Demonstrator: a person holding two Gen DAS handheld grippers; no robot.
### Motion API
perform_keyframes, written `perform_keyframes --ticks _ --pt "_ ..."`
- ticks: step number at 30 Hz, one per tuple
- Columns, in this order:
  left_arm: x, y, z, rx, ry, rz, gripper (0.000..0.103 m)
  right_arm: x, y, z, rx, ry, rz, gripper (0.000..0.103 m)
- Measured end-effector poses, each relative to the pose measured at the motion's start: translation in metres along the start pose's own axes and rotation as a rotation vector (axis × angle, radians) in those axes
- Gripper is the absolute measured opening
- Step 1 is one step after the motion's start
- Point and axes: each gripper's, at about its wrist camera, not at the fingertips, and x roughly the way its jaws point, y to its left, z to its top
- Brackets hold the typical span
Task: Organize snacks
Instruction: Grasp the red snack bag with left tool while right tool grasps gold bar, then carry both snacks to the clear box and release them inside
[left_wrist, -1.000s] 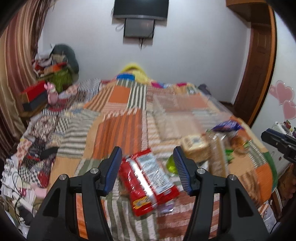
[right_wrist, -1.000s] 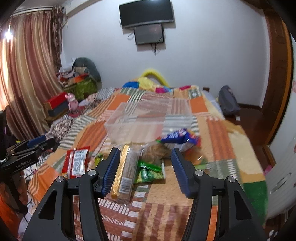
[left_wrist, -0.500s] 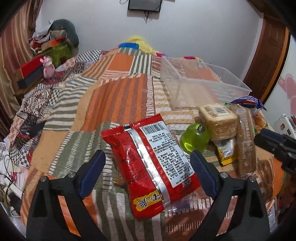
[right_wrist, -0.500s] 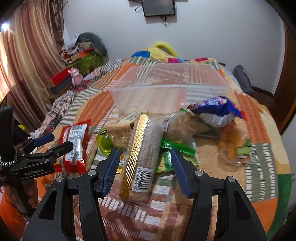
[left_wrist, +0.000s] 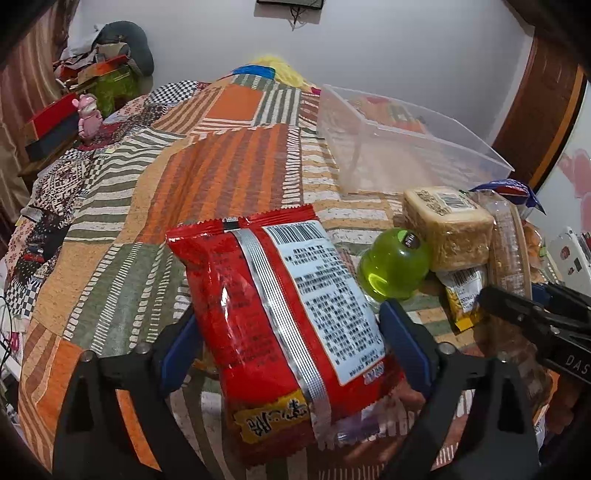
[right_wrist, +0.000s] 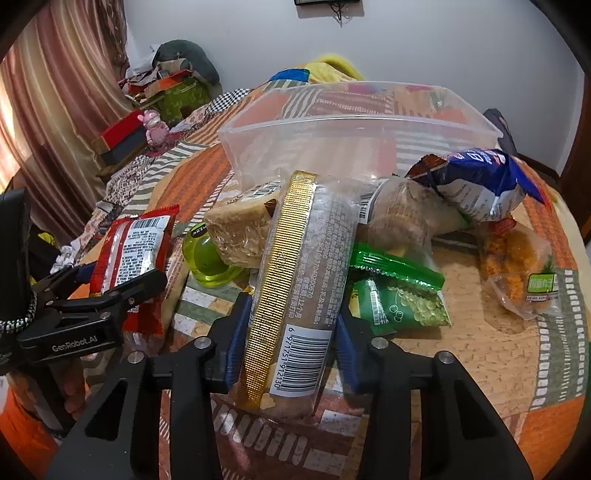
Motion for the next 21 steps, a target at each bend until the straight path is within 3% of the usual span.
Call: perform_keyframes --ticks 5,8,21 --pt "-0.004 0.009 0.002 -0.018 0.003 0.009 0.062 -0.006 -0.005 0.002 0.017 -0.014 0.003 0.034" --pt "-0.009 0.018 0.004 -0.043 0.014 -0.013 0.054 -0.011 -0.007 0.001 0.026 -0.029 0.002 0.033" --pt "-0.058 0.009 0.02 -0.005 -0.09 -0.004 0.051 -0.044 -0.008 0.01 0.027 -0.127 -0.013 0.033"
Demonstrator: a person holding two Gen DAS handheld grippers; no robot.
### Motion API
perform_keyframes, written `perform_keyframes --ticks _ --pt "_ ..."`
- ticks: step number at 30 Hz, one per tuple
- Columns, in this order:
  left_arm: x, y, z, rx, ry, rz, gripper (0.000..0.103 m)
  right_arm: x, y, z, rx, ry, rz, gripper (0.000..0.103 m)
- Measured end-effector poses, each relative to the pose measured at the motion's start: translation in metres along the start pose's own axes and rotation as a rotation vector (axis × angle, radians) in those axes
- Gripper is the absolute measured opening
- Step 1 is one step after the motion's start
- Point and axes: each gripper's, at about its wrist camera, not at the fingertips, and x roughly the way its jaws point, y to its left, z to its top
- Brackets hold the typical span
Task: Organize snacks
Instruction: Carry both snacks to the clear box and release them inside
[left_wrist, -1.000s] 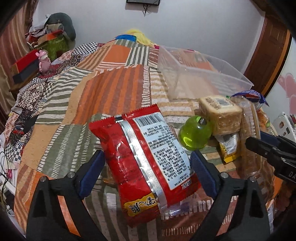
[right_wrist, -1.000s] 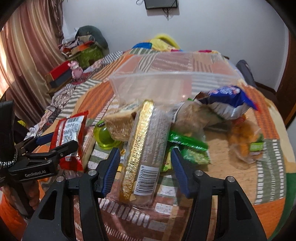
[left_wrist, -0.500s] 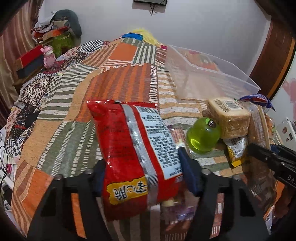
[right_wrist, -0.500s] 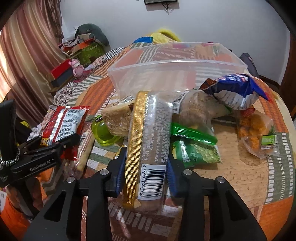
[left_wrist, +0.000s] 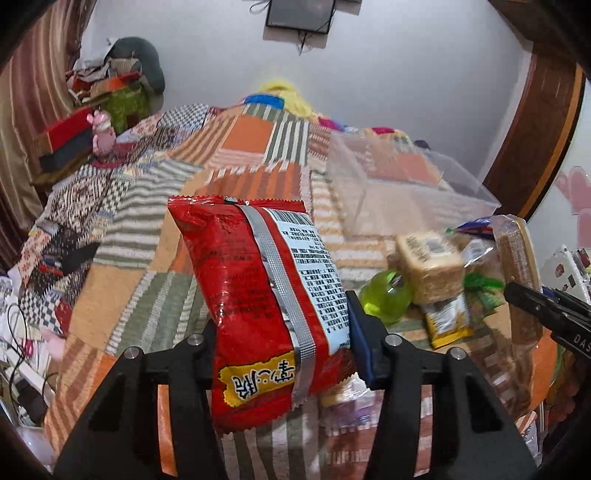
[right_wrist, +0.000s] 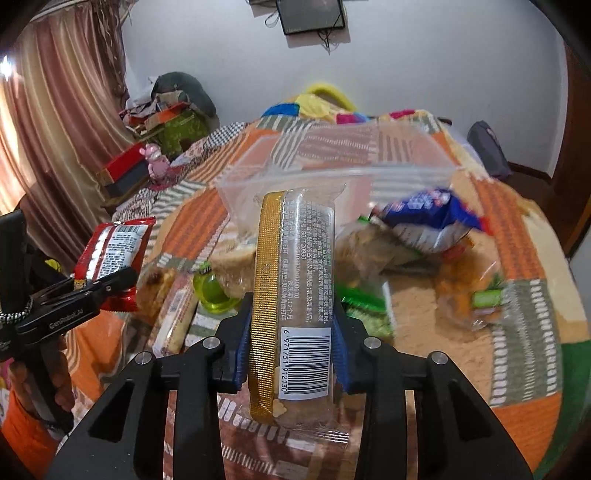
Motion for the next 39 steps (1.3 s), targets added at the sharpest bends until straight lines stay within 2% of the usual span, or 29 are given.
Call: perform_keyframes --ticks 10,19,32,39 --pt "-0.02 -0.037 0.045 0.06 -0.098 -0.046 0.051 -0.023 -0.016 0.035 -0.006 -0.115 -0.062 0.033" --pt "-0.007 -0.078 0.088 0.112 -0.147 -0.085 0.051 -0.024 -0.034 0.07 -0.016 -0.174 -0.116 0.033" --pt "0.063 -0.1 0.139 0.114 -0.082 -0.123 0.051 0.015 -0.052 0.11 -0.032 -0.146 -0.144 0.033" --pt "0.109 -0.111 0.146 0.145 -0.016 -0.09 0.051 0.052 -0.067 0.121 -0.032 -0.054 -0.158 0.033"
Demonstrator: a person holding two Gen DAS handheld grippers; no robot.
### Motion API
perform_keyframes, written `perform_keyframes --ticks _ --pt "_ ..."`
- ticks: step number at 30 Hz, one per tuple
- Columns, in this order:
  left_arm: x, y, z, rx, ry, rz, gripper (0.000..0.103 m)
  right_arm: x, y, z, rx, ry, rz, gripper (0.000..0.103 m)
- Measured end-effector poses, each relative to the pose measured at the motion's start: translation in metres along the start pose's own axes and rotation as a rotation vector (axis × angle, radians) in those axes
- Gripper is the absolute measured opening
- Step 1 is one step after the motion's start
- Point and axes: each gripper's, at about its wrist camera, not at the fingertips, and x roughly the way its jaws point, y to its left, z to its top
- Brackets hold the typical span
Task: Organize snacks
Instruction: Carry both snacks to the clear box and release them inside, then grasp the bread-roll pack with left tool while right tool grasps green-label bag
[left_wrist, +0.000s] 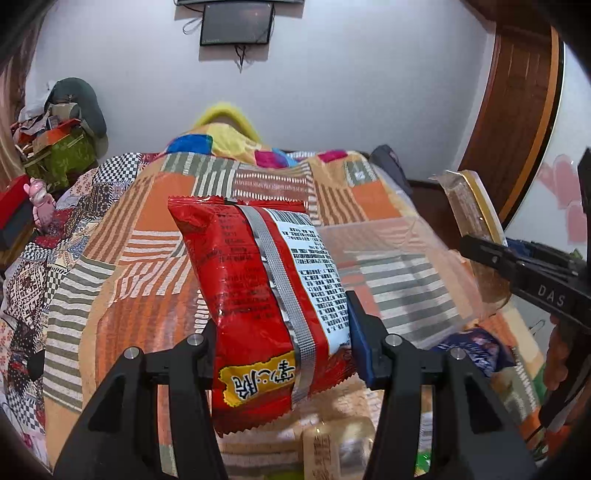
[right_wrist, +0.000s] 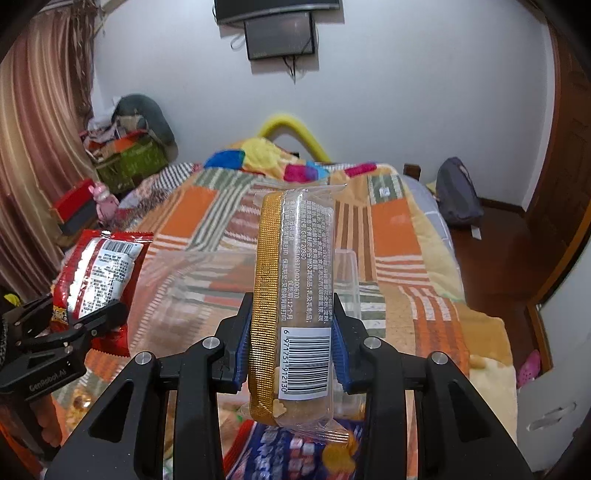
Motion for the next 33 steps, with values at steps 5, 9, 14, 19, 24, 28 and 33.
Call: perform_keyframes --ticks 5,9,14,19,24,28,33 --pt "0.026 -0.007 -0.003 0.027 0.048 -0.007 0.051 0.019 -0.003 -0.002 -0.023 0.059 -0.015 0.033" --pt "0.045 -0.011 -0.003 0.037 0.09 0.002 0.051 0.027 -0.003 -0.002 -0.036 0.104 -0.026 0.033" --pt "0.053 -0.012 -0.008 0.041 0.121 -0.004 0.053 0.034 -0.003 -0.005 -0.067 0.157 -0.025 0.036" --pt "0.049 -0.012 -0.011 0.054 0.118 0.006 0.059 0.021 -0.005 -0.005 -0.053 0.135 0.0 0.036" --pt "0.025 -0.012 -0.011 0.064 0.087 -0.014 0.062 0.004 -0.004 -0.004 -0.068 0.09 -0.014 0.038" --pt "-0.004 -0.011 -0.009 0.073 0.026 -0.007 0.068 -0.021 -0.007 -0.008 -0.055 0.036 -0.011 0.044" --pt "-0.048 0.0 -0.013 0.054 -0.04 -0.014 0.073 -0.053 -0.01 -0.017 -0.044 -0.021 -0.002 0.05"
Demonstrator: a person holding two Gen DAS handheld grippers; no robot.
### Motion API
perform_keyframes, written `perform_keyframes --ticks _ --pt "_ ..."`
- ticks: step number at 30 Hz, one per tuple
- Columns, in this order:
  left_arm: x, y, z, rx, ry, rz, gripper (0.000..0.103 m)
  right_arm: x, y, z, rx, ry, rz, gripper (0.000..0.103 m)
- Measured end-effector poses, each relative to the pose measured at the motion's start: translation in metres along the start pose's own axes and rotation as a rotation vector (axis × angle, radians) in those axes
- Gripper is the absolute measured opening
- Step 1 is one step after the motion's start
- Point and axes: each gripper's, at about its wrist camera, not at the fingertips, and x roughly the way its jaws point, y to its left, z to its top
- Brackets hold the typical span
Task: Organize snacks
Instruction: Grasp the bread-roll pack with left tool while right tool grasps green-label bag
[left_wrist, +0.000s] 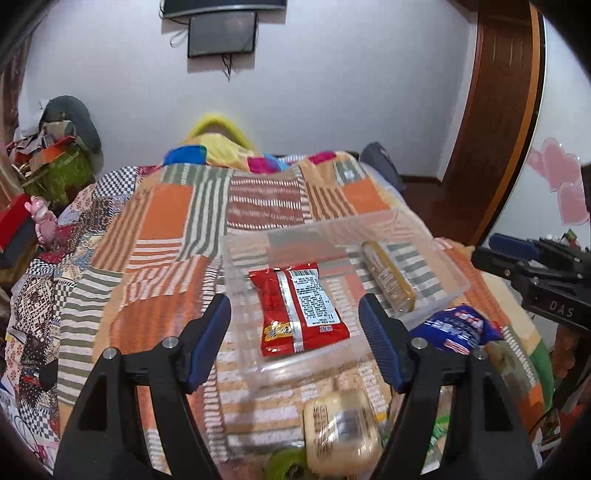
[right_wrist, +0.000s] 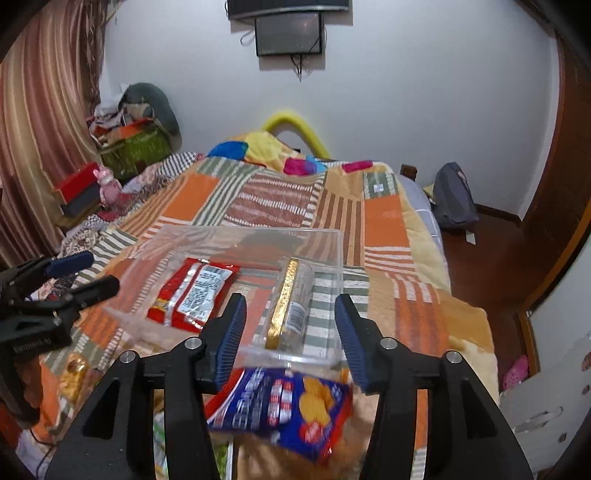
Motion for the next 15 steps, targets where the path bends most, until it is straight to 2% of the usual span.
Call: perform_keyframes --ticks 4,8,11,15 --pt "-0.029 0.009 -0.006 -0.015 -0.039 0.015 0.084 -0.021 0.001 -0.011 0.003 -0.037 -0.007 0.054" --pt "-0.054 0.017 -0.02 0.013 -0.059 0.059 0.089 -0.034 -0.001 -0.022 0.006 -0.052 -0.022 0.06" --pt "-0.065 0.024 -0.035 0.03 -0.047 0.091 0.09 -0.04 -0.001 -0.031 0.001 -0.05 -0.041 0.063" --pt "-0.071 0.036 -0.06 0.007 -0.004 0.095 0.09 -0.043 -0.004 -0.045 0.005 -0.033 -0.061 0.064"
